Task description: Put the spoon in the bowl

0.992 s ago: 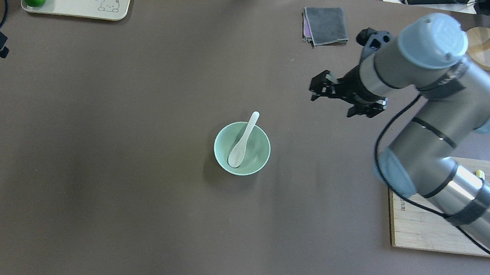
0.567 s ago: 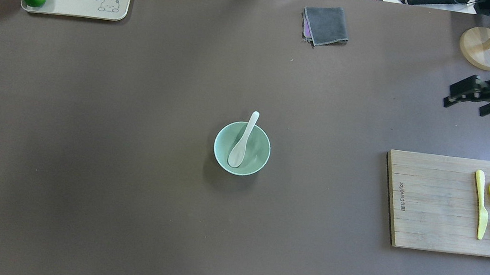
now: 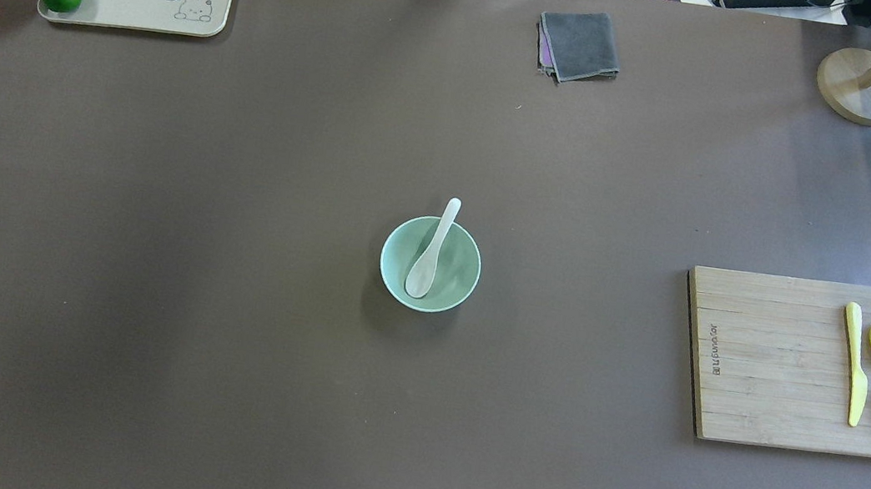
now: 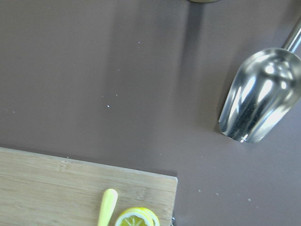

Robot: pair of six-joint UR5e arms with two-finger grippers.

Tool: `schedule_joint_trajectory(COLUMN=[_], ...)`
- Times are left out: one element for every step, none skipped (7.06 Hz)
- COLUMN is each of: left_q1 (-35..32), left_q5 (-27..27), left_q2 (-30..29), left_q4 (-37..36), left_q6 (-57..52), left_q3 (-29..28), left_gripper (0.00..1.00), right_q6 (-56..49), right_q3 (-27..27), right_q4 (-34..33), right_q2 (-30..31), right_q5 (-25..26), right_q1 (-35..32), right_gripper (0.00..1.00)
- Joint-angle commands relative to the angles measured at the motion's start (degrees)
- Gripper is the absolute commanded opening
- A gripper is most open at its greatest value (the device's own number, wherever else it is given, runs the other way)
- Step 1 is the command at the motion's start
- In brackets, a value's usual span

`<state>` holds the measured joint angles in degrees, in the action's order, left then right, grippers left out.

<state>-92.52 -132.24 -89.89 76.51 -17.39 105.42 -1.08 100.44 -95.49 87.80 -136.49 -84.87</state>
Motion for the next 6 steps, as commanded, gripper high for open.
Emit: schedule_joint_trajectory(left_q1=[-1.2,-1.3,-1.4,-1.6,-1.7,-1.7], left_q5=[-0.7,-0.6,-0.6,-0.8,-1.1,-0.9], left_q2=[3.5,3.4,3.7,4.4,6.0,6.1], left_q4=[0.9,1.0,1.0,0.6,0.7,0.6], left_q6=[-1.4,-1.3,-1.6,-1.5,-1.5,-1.5], left_q3=[0.2,0.3,-0.3,0.7,0.1,0.2], left_gripper=[0.98,0.98,0.98,0.98,0.98,0.98], right_q6=[-9.4,-12.9,-14.6,-14.1,-14.1,-14.4], right_q3=[-0.2,-0.2,-0.2,-0.1,-0.1,-0.1], right_q4=[-3.8,-3.8,-3.9,-3.9,-3.8,-3.8], right_q2=[1.8,3.3,4.4,5.3,5.0,5.3], right_q5=[0.5,0.7,0.7,0.8,1.0,1.0], right_q1=[-3.5,-4.8,-5.4,-5.4,-5.4,-5.4], right_gripper=[1.00,1.00,1.00,1.00,1.00,1.00])
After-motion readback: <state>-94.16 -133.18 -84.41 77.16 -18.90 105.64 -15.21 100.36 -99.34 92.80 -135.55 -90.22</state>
